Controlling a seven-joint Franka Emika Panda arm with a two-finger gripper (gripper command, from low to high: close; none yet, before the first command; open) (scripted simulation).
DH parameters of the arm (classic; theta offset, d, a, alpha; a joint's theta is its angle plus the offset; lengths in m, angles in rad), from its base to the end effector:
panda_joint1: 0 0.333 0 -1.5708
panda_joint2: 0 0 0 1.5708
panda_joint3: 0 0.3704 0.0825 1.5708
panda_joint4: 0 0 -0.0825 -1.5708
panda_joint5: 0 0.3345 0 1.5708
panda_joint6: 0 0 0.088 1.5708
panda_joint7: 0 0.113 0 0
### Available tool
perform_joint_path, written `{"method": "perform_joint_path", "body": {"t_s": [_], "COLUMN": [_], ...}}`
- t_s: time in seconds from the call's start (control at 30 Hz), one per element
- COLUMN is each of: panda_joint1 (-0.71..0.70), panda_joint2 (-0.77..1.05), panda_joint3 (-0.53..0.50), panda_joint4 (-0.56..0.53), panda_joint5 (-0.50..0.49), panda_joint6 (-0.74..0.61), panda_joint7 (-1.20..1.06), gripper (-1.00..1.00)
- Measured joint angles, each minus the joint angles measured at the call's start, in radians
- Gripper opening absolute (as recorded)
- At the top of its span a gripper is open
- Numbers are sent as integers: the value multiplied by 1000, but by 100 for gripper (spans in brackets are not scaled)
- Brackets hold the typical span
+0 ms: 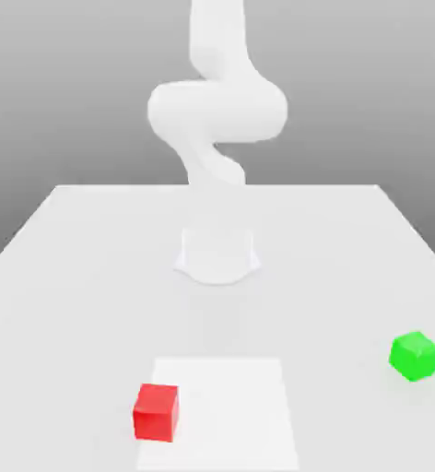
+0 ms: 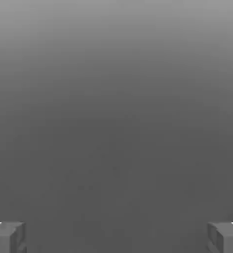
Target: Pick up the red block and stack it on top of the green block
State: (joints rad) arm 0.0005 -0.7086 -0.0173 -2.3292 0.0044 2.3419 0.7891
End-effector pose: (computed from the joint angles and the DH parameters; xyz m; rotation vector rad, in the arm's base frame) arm 0.3004 -0.0079 0.7069 -2.4852 1.0623 -0.9354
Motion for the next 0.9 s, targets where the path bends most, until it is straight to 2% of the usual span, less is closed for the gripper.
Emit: {"method": "perform_joint_path", "body": {"t_s": [0.73,0.9], "panda_joint1": [-48,-77], "panda_joint2": [803,984], "panda_joint3": [-107,-73], "panda_joint4": [-257,-246], "panda_joint5": [39,79], "panda_joint6": [369,508], "panda_joint7": [-96,-129], "gripper": [0,0]}}
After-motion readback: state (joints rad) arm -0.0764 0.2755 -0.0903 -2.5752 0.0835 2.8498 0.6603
